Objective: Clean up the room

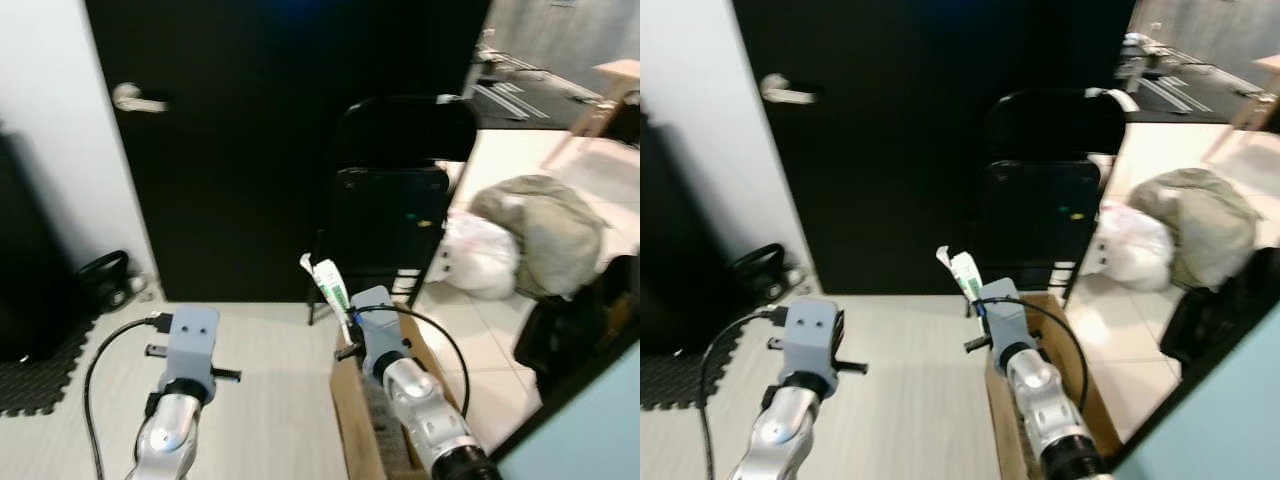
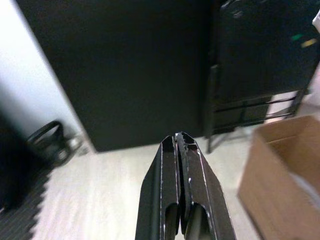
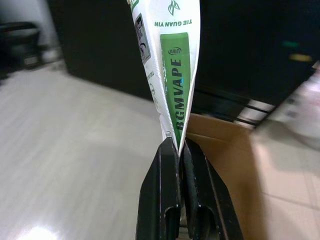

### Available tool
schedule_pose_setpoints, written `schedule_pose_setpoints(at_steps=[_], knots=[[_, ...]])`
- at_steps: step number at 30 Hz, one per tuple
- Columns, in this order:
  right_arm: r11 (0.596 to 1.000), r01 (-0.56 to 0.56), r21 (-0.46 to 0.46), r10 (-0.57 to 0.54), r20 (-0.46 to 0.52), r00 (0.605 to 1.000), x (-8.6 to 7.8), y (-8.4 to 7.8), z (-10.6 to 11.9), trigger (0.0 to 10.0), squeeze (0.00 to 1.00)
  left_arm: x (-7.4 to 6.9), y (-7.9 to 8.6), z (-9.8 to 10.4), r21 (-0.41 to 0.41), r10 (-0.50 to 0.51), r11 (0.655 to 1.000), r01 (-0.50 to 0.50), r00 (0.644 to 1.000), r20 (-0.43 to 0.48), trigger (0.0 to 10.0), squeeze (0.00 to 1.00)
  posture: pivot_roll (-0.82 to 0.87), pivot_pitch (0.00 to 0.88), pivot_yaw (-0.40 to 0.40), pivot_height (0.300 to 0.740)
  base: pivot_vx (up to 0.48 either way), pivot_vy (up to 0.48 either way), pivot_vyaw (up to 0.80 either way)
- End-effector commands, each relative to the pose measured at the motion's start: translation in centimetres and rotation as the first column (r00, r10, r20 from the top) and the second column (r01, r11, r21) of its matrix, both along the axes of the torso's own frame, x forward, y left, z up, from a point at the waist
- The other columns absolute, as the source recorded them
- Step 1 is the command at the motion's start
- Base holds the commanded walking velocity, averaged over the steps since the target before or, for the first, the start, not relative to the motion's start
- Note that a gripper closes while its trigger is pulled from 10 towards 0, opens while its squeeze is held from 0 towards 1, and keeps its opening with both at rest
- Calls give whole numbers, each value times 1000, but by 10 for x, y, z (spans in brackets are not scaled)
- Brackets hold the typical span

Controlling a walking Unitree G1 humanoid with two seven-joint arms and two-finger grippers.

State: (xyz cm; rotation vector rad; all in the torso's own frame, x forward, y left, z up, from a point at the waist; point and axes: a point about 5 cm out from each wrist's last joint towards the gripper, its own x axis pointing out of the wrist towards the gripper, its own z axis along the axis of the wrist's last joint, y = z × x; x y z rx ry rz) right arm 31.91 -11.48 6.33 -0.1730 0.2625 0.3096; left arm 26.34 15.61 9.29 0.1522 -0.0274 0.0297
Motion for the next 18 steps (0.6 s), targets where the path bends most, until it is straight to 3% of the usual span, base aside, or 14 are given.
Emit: schedule_pose_setpoints(at_steps=[1, 16, 18], knots=[[1000, -1, 1, 1, -33, 999, -3, 2, -7, 10000, 0, -2, 2, -4, 2, 3, 1000, -3, 1000, -22, 10000, 0, 71, 1, -58, 740, 0, 0, -800], [1000, 1, -10, -2, -38, 999, -2, 2, -8, 10000, 0, -1, 3, -5, -2, 12, 1000, -12, 1000, -24, 10000, 0, 70, 8, -61, 740, 0, 0, -800], [1000, -4, -17, 3, -40, 999, -3, 2, -8, 10000, 0, -2, 4, -5, -3, 16, 1000, -16, 1000, -27, 10000, 0, 71, 10, -63, 740, 0, 0, 0]])
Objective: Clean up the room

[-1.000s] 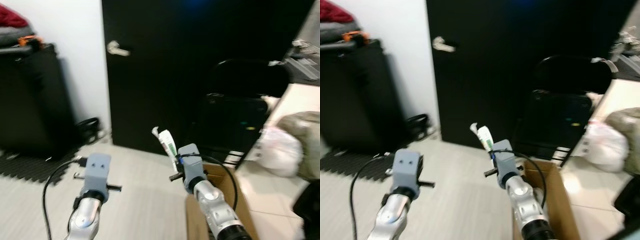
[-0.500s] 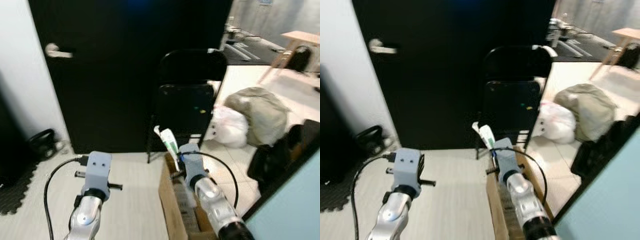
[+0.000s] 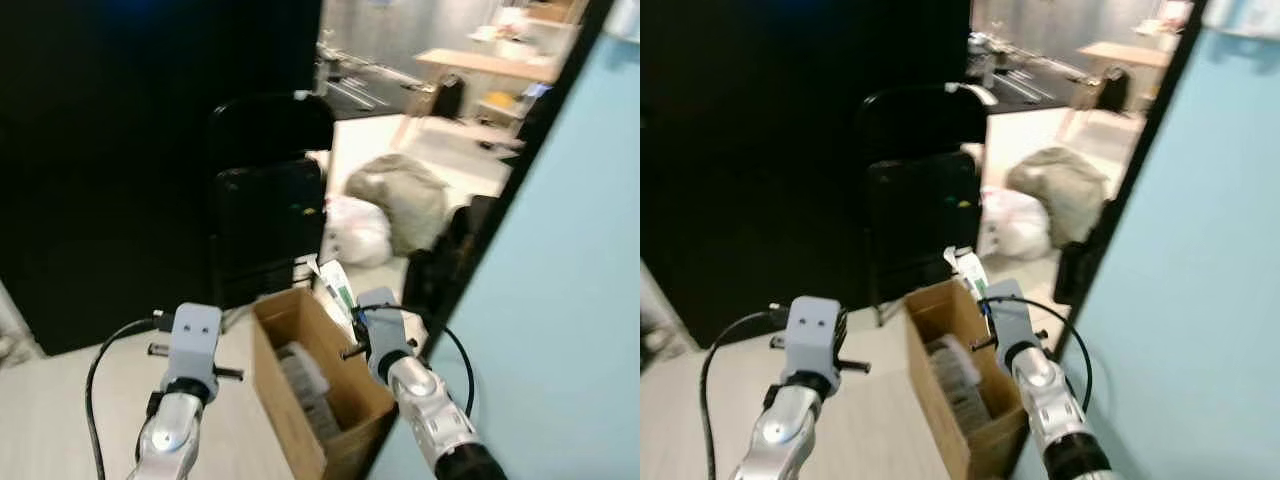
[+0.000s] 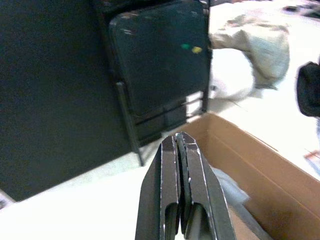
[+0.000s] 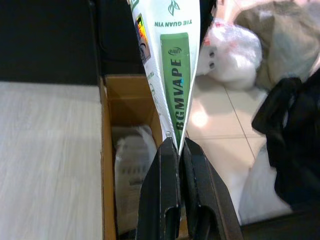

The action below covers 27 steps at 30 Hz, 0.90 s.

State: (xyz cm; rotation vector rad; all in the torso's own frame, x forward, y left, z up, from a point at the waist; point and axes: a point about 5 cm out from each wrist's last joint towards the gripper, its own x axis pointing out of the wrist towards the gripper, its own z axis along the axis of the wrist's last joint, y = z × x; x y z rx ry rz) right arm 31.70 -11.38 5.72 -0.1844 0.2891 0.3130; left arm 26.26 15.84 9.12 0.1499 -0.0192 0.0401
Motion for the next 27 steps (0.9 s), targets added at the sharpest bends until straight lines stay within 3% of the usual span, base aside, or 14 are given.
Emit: schedule_pose_setpoints(at_steps=[1, 10, 27], knots=[[1000, -7, -6, 7, -16, 1000, -1, 2, -3, 10000, 0, -1, 2, -4, -2, 9, 1000, -9, 1000, -22, 10000, 0, 71, 10, -63, 740, 0, 0, 0], [993, -81, -85, 72, -101, 992, -8, 12, -20, 10000, 0, -1, 5, -7, -18, 48, 999, -48, 998, -44, 10000, 0, 70, 17, -64, 740, 0, 0, 0], [994, -70, -80, 61, -113, 992, -7, 13, -22, 10000, 0, -1, 9, -6, -10, 65, 998, -66, 997, -35, 10000, 0, 72, 24, -60, 740, 33, 0, 0]])
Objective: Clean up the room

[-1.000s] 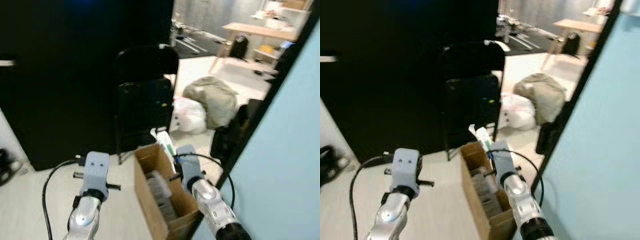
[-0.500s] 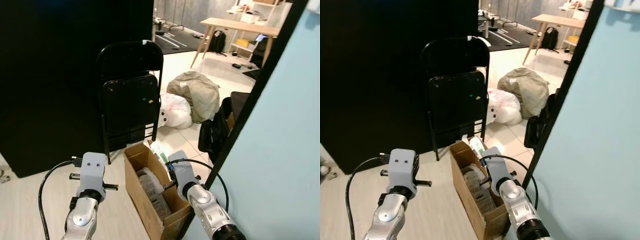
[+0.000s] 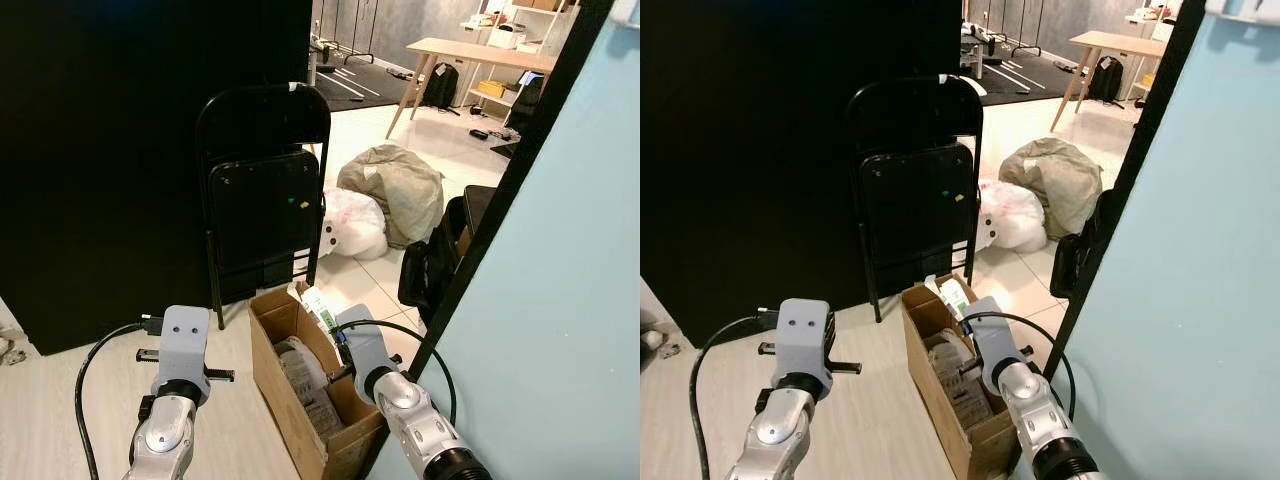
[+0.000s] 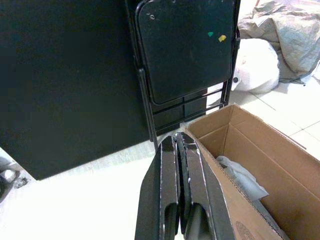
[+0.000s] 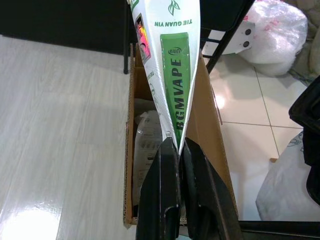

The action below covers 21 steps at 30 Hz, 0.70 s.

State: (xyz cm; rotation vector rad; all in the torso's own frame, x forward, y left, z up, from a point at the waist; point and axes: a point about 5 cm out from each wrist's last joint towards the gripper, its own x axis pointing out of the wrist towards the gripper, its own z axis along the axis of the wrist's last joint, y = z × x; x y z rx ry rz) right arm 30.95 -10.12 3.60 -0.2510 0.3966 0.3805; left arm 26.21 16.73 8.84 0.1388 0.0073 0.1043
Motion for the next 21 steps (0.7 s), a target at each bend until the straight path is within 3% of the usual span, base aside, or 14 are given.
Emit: schedule_pose_setpoints(at_steps=[1, 21], knots=[[1000, 4, -11, -4, -9, 1000, 1, 1, -1, 10000, 0, -1, 1, -3, 0, 0, 1000, 0, 1000, -12, 10000, 0, 72, 24, -60, 740, 277, 0, 0], [1000, 16, -8, -16, -16, 1000, 0, -1, -4, 10000, 0, 0, 1, -2, -8, -16, 1000, 16, 1000, -17, 10000, 0, 75, 27, -49, 740, 267, 0, 0]])
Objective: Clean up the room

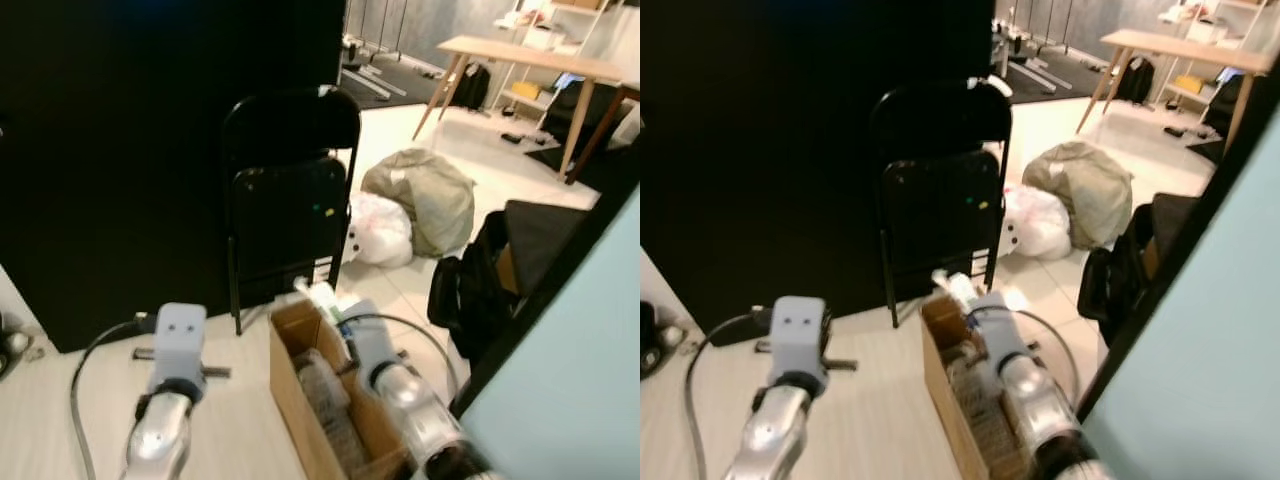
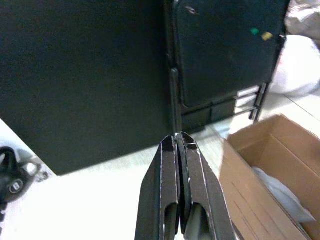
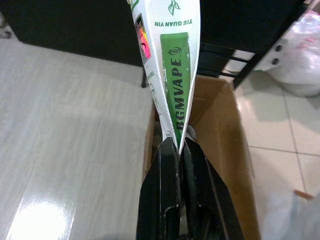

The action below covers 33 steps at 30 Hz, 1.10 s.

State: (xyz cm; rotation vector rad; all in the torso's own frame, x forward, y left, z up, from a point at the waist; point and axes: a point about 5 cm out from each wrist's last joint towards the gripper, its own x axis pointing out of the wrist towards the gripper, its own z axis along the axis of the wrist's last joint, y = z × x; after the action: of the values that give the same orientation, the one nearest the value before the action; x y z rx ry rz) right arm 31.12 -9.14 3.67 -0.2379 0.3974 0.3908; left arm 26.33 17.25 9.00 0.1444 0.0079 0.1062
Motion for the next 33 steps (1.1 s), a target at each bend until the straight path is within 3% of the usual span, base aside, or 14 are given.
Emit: schedule_pose_setpoints(at_steps=[1, 14, 33], knots=[[999, 25, -21, -26, -13, 1000, -2, -11, -5, 10000, 0, -1, -5, -4, -10, -24, 1000, 24, 999, -21, 10000, 0, 75, 27, -48, 740, 0, 0, 0], [998, 41, -38, -42, -29, 999, -4, -16, -9, 10000, 0, 0, -11, -7, 3, -74, 997, 74, 995, -61, 10000, 0, 77, 27, -44, 740, 0, 0, 0], [998, 31, -47, -33, -39, 999, -4, -18, -10, 10000, 0, -1, -11, -8, -29, -60, 998, 58, 997, -53, 10000, 0, 73, 26, -56, 740, 0, -30, 0]])
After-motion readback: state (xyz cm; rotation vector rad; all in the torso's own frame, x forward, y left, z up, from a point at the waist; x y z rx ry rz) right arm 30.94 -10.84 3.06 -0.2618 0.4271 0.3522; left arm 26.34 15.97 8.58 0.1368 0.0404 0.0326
